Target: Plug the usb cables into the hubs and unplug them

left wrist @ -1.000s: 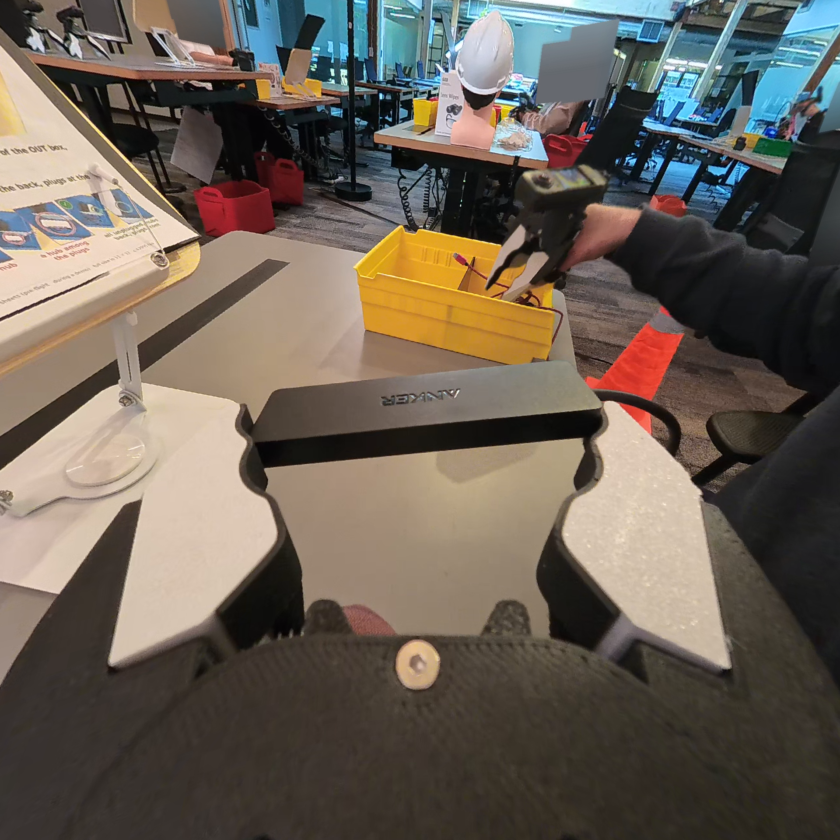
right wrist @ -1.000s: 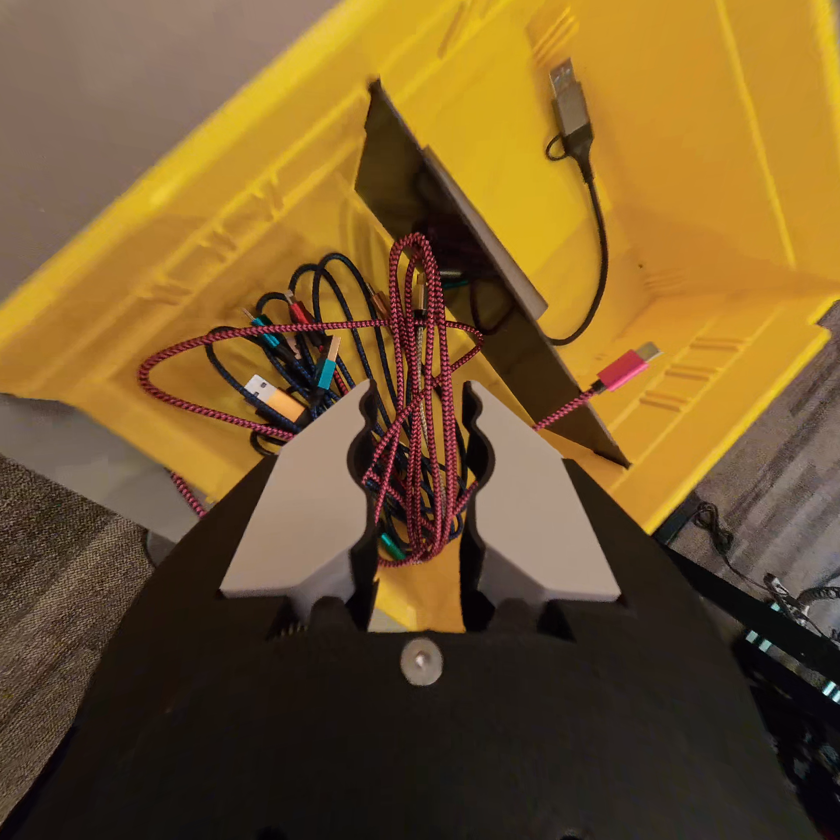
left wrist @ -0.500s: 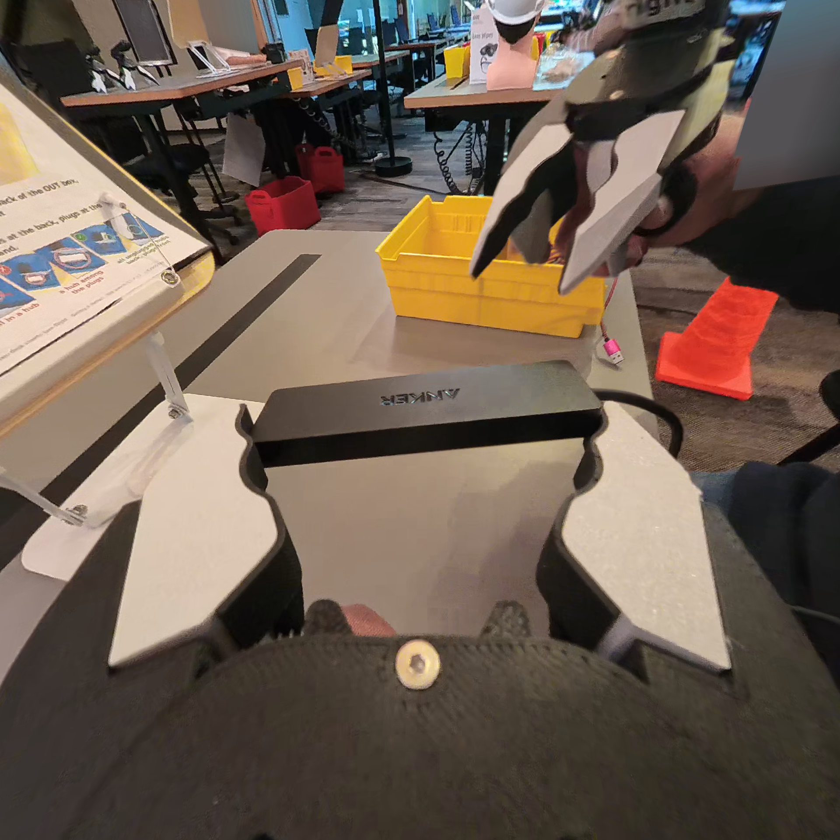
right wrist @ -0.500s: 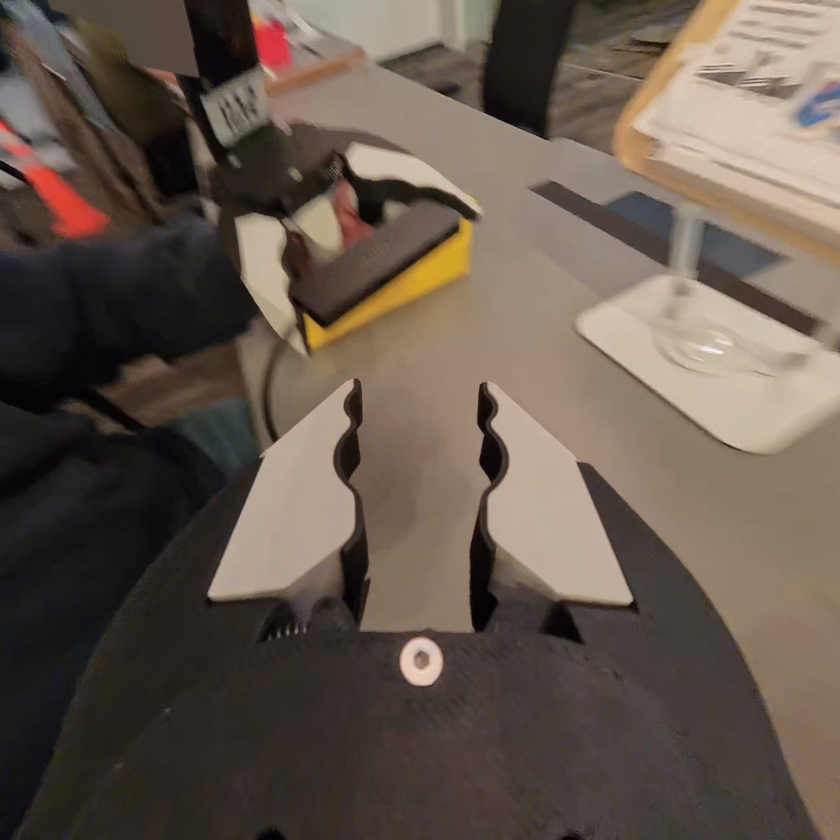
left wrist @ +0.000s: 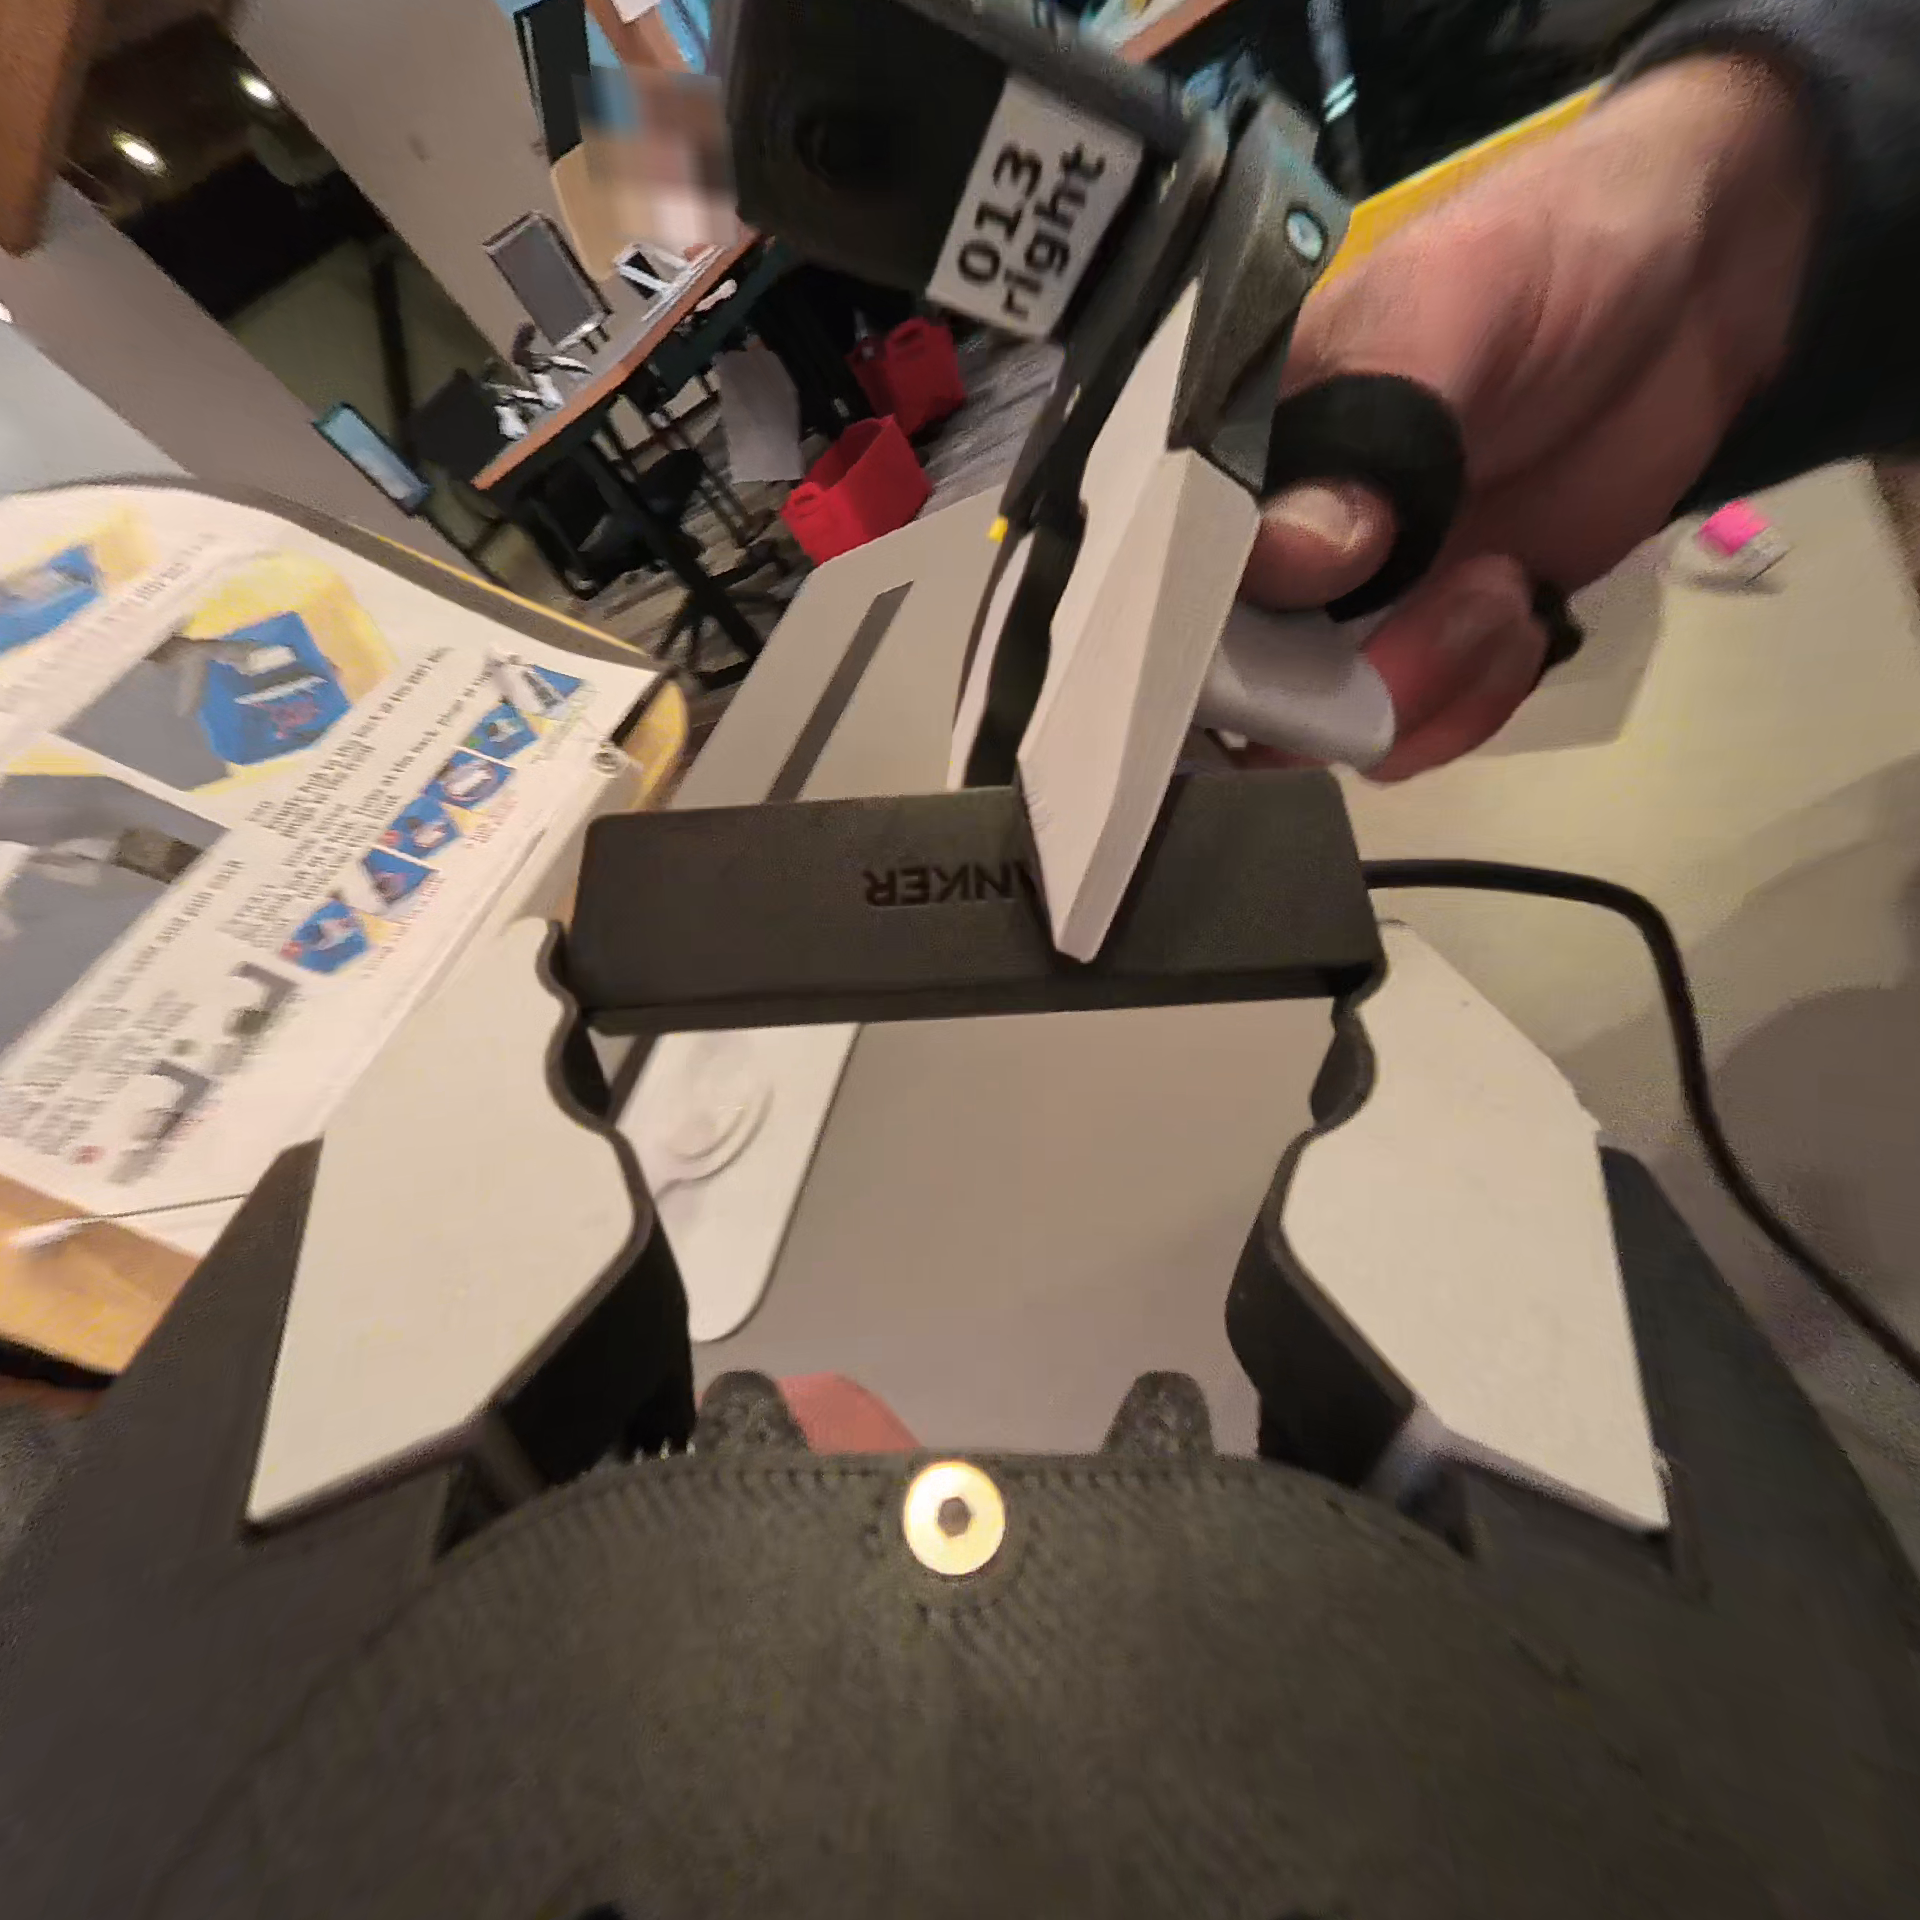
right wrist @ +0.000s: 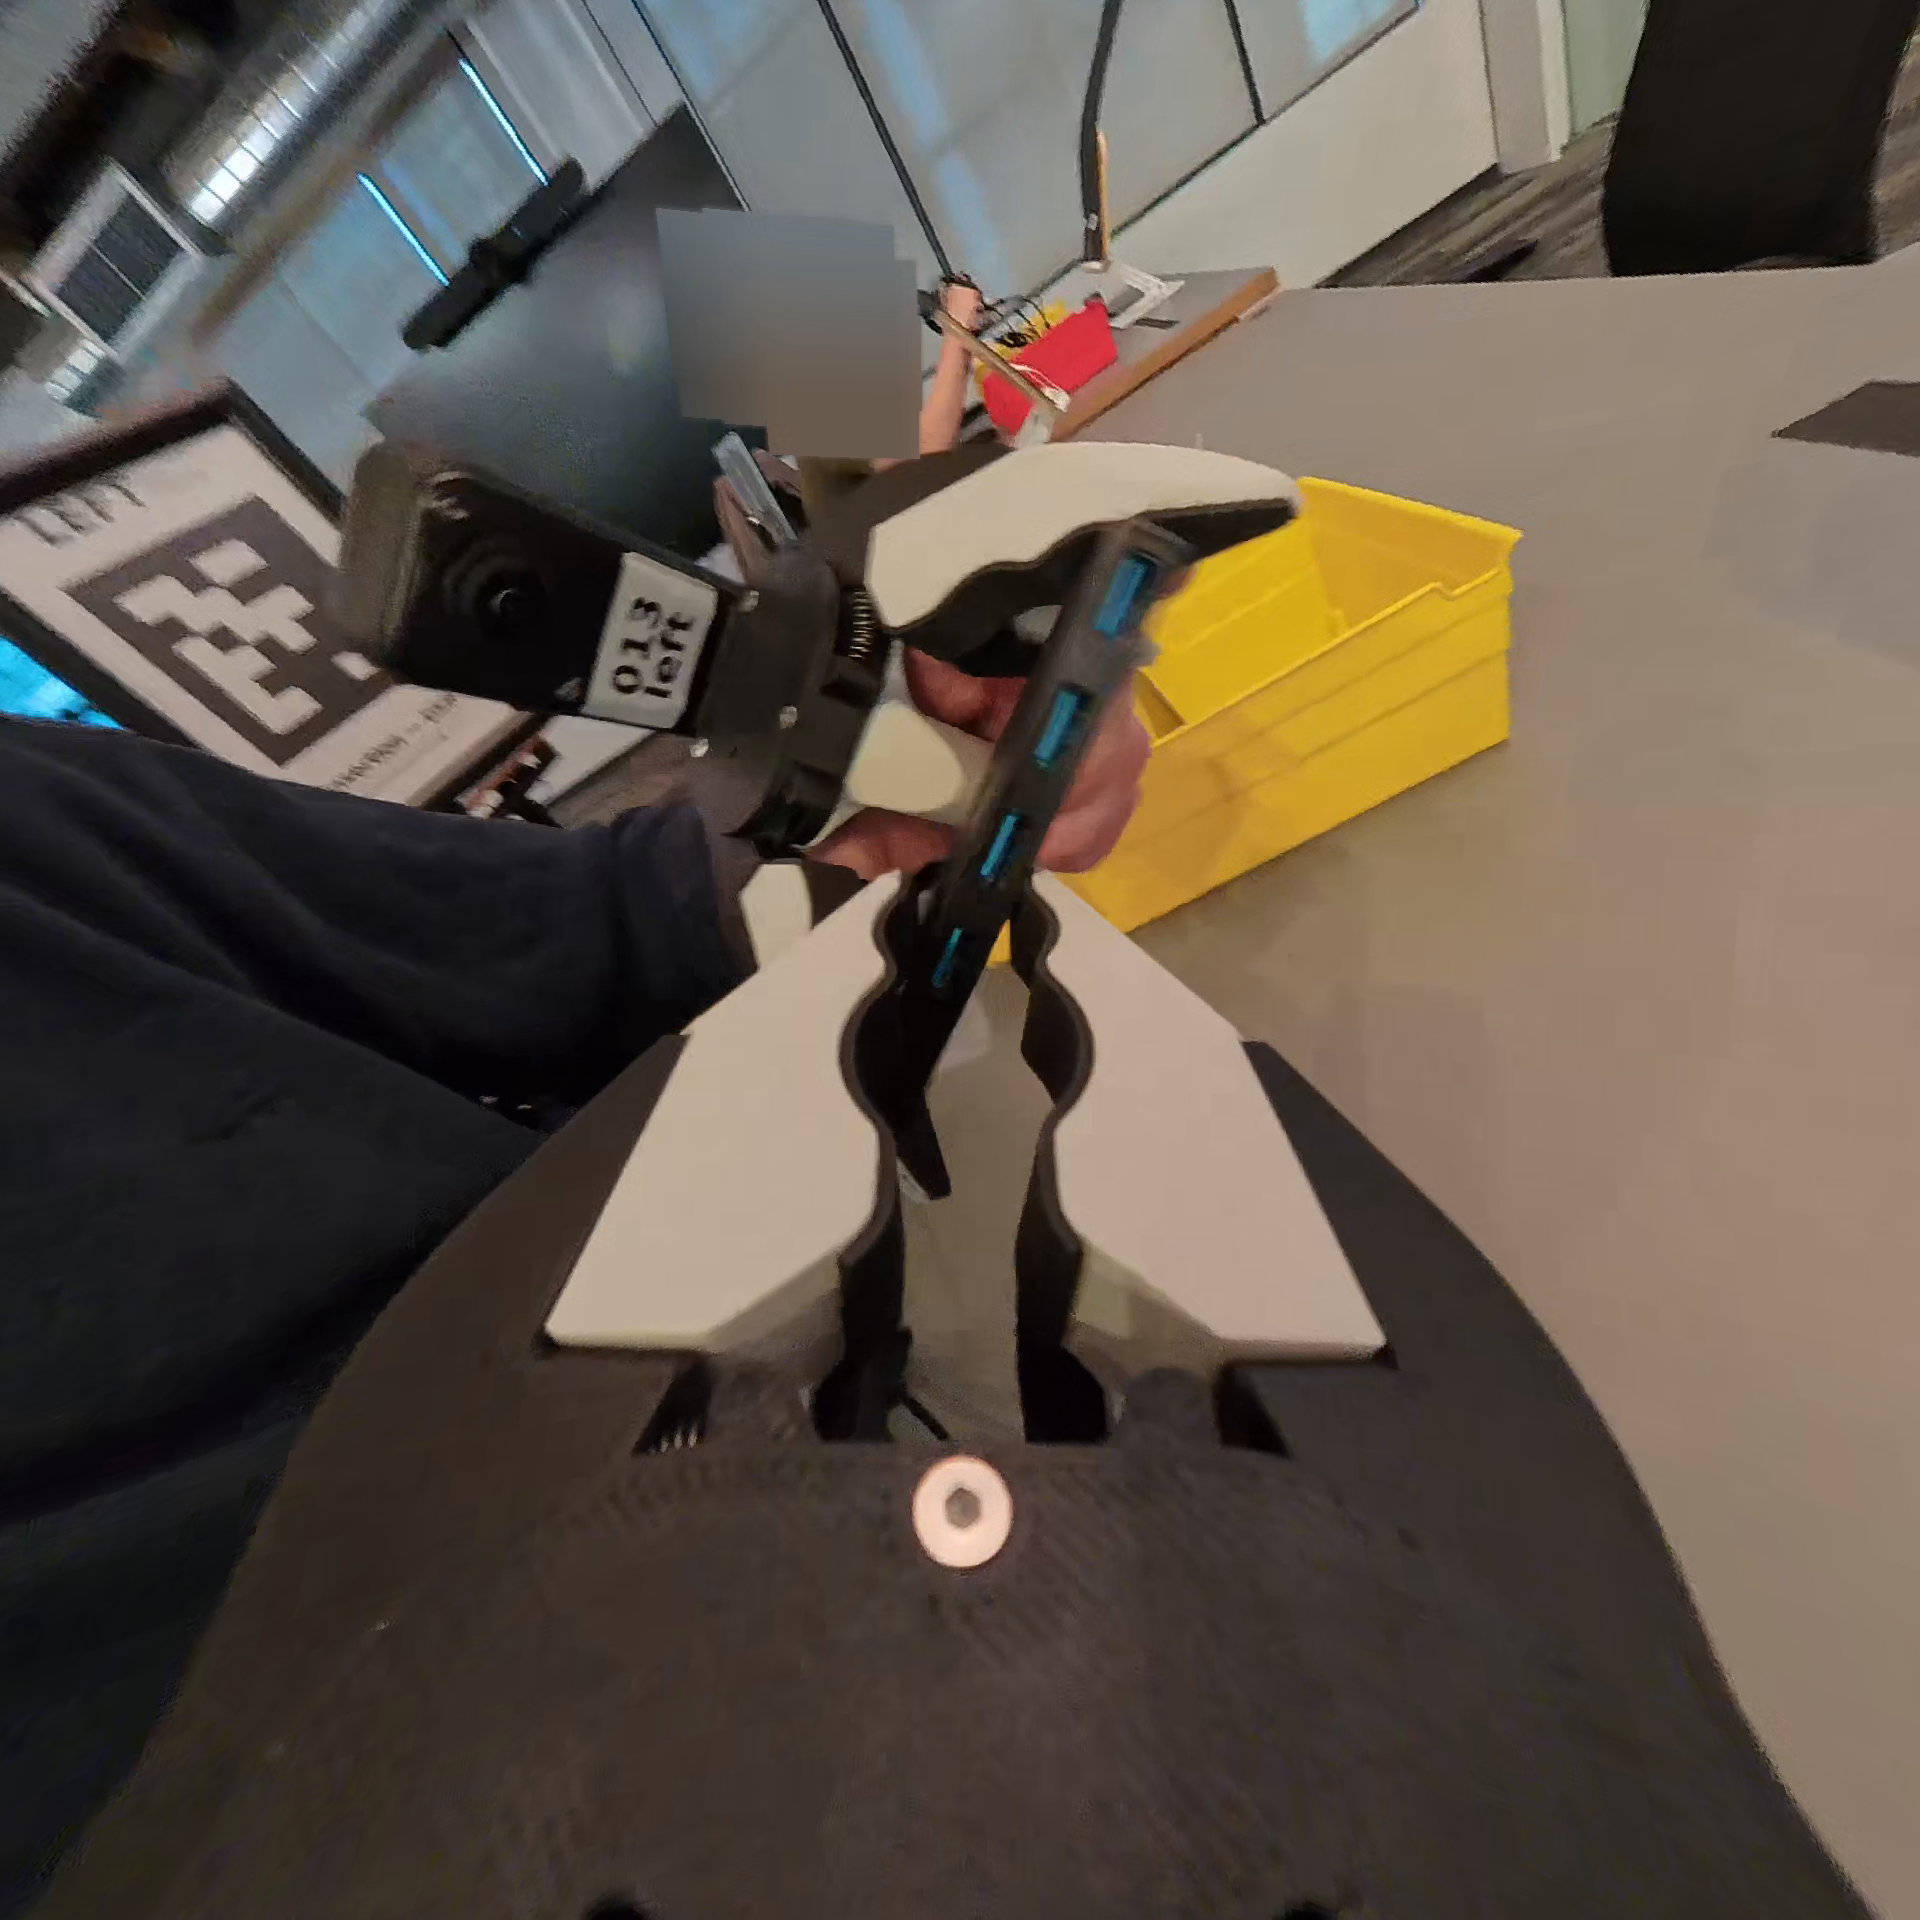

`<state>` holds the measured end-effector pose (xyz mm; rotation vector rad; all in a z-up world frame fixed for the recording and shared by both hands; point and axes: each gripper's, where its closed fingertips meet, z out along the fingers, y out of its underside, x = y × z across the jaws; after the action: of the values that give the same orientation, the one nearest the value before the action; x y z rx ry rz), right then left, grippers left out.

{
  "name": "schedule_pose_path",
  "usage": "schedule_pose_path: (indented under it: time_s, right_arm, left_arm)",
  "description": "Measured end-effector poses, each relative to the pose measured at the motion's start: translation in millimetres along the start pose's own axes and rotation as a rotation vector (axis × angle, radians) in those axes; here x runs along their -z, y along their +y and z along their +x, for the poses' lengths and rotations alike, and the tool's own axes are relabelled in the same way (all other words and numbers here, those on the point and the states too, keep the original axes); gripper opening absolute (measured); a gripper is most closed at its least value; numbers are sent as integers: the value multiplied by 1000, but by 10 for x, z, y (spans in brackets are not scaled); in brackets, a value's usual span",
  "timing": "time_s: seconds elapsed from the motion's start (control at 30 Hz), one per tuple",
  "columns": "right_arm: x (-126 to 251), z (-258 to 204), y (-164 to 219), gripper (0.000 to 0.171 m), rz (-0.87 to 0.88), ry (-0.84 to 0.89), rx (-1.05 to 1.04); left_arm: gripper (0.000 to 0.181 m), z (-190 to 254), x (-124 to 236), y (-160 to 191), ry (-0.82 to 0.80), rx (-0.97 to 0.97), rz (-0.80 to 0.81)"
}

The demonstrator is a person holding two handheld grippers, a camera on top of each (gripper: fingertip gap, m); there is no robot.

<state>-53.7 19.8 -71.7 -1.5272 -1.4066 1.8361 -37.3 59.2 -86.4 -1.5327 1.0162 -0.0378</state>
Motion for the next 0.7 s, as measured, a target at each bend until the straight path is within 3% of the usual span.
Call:
schedule_pose_path:
  time_s: [0.07, 0.17, 0.3, 0.4, 0.7]
  right_arm:
    - [89, 43, -73, 8, -17, 66, 60]
    - [344, 5, -328, 8, 3, 133, 129]
    - [804, -80, -748, 9, 5, 276, 279]
    - [1266, -143, -1132, 8, 19, 423, 403]
    - [2864, -214, -2040, 8, 55, 888, 618]
  left_arm:
    - [122, -49, 70, -104, -27, -36, 26]
    - [120, -272, 195, -131, -99, -36, -5]
    - [93, -520, 370, -156, -155, 61, 47]
    - [84, -577, 417, -101, -169, 75, 35]
    - [79, -534, 339, 34, -163, 116, -13]
